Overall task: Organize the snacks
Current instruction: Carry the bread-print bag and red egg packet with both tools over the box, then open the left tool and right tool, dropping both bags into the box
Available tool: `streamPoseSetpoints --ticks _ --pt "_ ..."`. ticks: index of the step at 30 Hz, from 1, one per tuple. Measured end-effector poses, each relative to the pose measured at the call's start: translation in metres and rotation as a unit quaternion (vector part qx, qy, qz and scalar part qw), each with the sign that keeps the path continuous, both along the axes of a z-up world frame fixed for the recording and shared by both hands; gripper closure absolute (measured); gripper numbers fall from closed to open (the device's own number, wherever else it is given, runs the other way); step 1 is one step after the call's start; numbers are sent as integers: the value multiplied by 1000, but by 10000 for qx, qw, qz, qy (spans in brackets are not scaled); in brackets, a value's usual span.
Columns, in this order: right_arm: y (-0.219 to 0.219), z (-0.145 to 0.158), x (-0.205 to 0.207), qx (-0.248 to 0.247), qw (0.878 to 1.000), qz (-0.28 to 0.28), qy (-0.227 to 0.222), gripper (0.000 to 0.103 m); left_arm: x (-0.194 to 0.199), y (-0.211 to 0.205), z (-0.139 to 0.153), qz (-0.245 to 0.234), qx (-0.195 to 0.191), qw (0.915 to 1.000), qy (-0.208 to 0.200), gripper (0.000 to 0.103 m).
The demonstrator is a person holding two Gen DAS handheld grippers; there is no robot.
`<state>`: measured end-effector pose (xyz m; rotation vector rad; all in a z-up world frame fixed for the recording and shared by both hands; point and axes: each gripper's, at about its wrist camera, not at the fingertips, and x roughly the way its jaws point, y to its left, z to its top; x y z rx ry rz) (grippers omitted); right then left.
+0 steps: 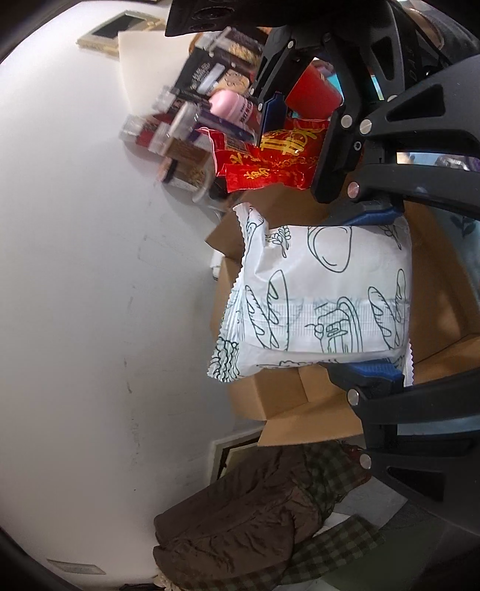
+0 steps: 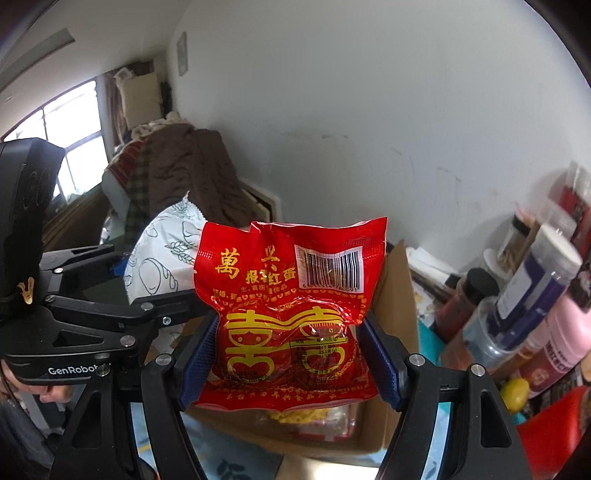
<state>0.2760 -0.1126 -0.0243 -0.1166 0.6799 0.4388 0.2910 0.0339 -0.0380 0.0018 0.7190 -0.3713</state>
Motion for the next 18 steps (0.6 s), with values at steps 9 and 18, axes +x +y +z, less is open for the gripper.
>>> streamPoseSetpoints --ticks 9,18 --pt "-4 -36 32 -141 9988 -220 414 29 32 -9 -41 68 338 9985 434 48" --pt "-5 -67 46 -672 9950 -539 497 28 43 -18 -77 113 820 9932 814 48"
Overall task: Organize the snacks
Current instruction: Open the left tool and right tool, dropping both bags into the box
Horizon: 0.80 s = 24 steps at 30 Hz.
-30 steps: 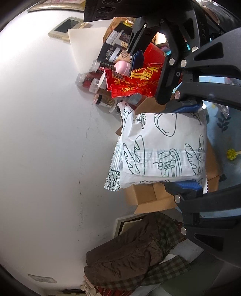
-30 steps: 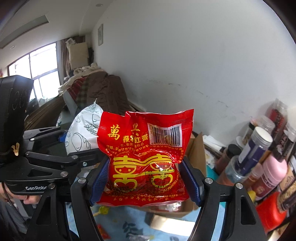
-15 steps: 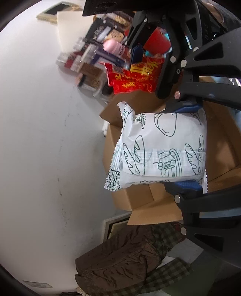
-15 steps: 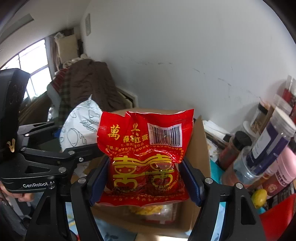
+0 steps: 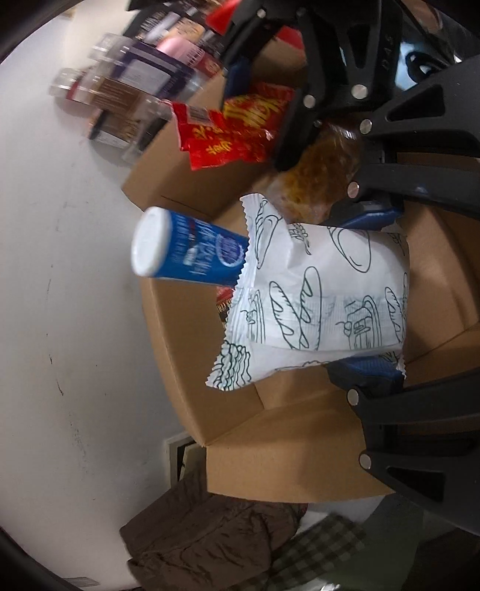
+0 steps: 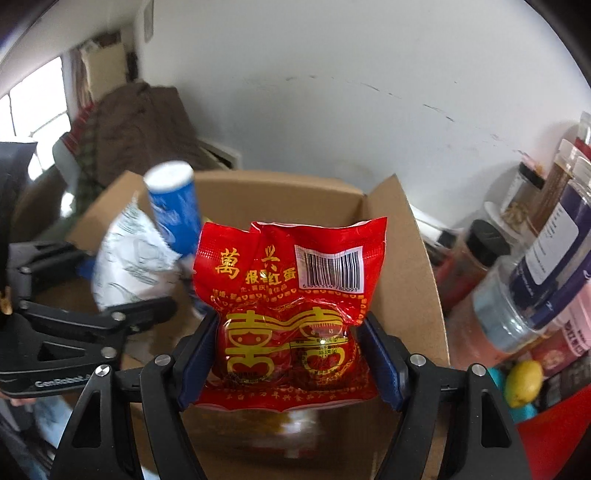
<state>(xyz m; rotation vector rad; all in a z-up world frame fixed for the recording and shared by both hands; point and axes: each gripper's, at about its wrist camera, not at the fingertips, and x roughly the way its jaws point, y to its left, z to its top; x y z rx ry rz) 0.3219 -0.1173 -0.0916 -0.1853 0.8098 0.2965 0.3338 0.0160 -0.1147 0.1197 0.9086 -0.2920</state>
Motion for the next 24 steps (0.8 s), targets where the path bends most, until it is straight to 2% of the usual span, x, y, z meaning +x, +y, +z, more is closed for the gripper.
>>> streamPoseSetpoints --ticks 7,17,24 --pt "14 -5 -5 -505 9985 88 -191 28 -1 -6 -6 -37 277 9996 49 48" --pt "21 -14 -4 -902 9958 68 -101 22 6 -18 -10 44 660 9975 254 48" --pt "19 -10 -6 -823 9965 114 59 21 8 -19 -3 43 476 9983 320 47"
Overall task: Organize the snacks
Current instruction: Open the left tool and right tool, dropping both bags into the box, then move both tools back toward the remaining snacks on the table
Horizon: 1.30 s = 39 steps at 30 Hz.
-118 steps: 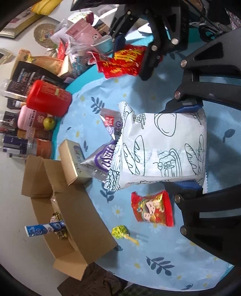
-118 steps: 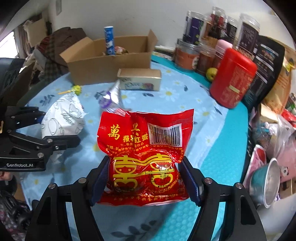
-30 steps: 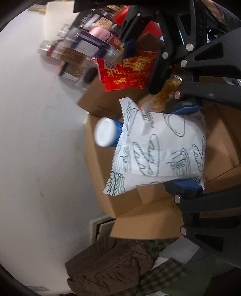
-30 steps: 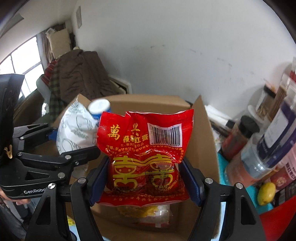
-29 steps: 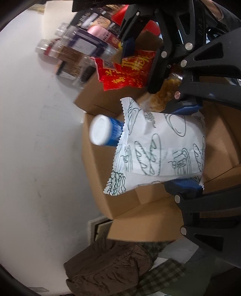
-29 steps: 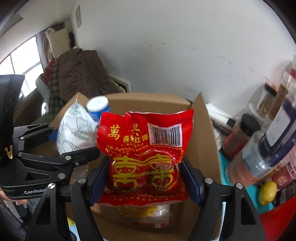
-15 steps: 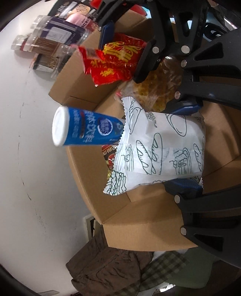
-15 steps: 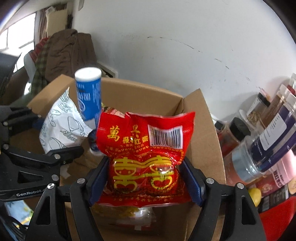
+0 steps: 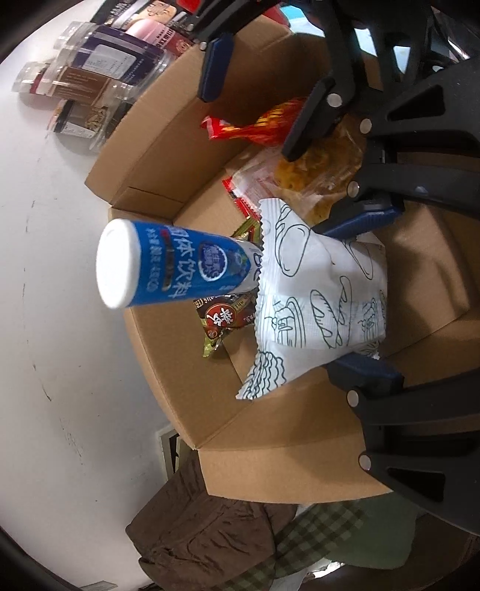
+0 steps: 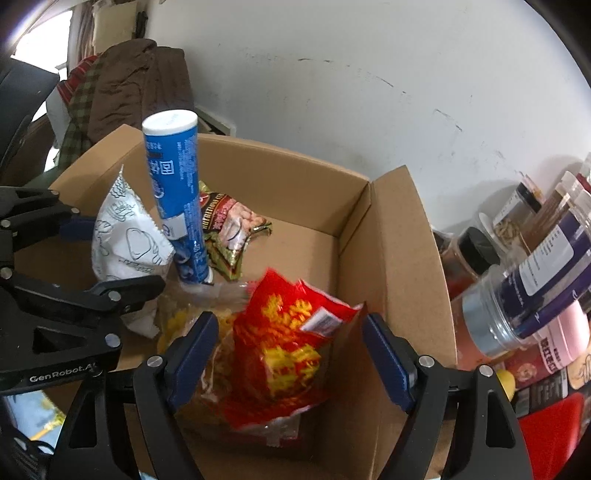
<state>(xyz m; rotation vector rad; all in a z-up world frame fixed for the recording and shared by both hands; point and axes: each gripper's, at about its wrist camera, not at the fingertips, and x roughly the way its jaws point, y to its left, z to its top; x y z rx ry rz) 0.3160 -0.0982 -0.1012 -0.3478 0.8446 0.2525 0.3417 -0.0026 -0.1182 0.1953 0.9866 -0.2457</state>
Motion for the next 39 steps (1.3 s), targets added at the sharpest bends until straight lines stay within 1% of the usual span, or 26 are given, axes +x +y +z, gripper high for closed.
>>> streamPoseSetpoints --ticks 6,9,10,13,14,18,22,31,39 --pt "0 9 -6 -16 10000 -35 -19 18 -2 7 1 1 -143 9999 8 45" --pt "-3 14 -7 53 10000 -34 -14 17 -4 9 5 37 -245 9997 -30 42" --pt "-4 15 -7 93 10000 -29 2 17 -5 9 7 62 -243 9997 -39 38" --pt "-8 19 -6 173 9998 -55 22 17 -11 10 16 124 -219 9994 -234 26" --pt "-9 21 -6 194 9998 -69 25 17 -12 12 20 156 -238 9992 -295 25" --pt "-13 28 -7 289 9995 -101 30 17 -13 19 30 210 -363 9985 -357 25" --pt "-13 38 -11 365 9992 -105 -79 17 -19 24 44 242 -481 9977 -423 25" --pt "-11 79 -36 553 9972 -83 -497 17 -52 34 86 275 -681 9933 -889 25" --pt "-10 119 -75 715 9933 -57 -908 17 -92 41 129 273 -811 9872 -1346 25"
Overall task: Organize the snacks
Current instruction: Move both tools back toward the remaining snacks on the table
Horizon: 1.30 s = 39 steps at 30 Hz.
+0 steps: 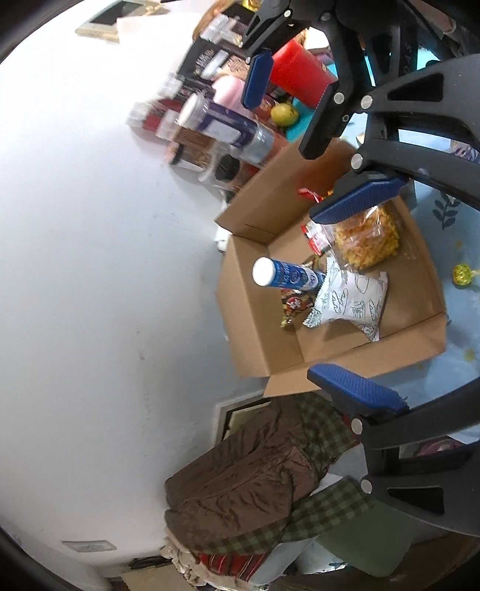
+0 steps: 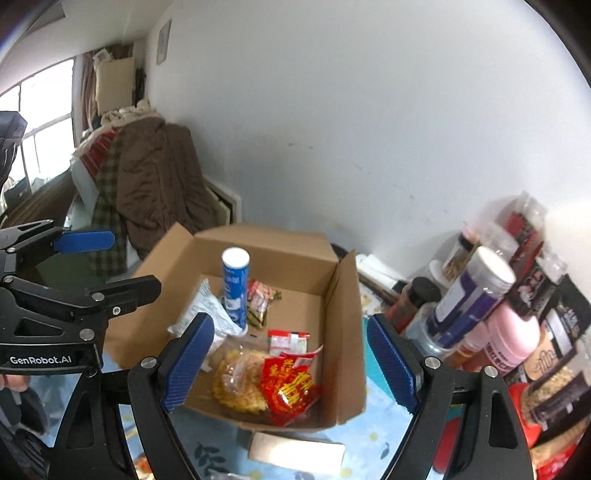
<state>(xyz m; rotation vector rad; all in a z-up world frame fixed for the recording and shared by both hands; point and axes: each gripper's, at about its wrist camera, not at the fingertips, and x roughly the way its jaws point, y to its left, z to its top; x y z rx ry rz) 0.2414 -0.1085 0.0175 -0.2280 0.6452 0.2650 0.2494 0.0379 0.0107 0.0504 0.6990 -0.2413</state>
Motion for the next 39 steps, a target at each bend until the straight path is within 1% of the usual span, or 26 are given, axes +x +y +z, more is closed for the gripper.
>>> streamPoseSetpoints --ticks 5,10,19,24,29,32,39 --pt "-5 18 -26 152 9997 -20 -181 17 -31 2 23 -13 -76 9995 -300 25" --pt "-10 33 -58 294 9988 -52 -376 17 -65 1 42 -95 -48 9979 -646 25" --pt "-20 51 -106 589 9967 -41 -562 17 -117 -5 58 -370 -61 9946 -970 25" --pt "-26 49 -131 662 9959 -93 -602 17 -140 -9 55 -537 -94 9939 -960 25" --pt "-31 40 -153 715 9957 -119 -571 17 -158 -15 47 -689 -64 9937 -885 25" --pt "-32 34 -164 701 9960 -144 -529 17 -168 -16 41 -748 -99 9936 -835 25" --pt "-35 16 -185 834 9958 -147 -353 17 -185 -16 29 -824 -172 9941 -690 25"
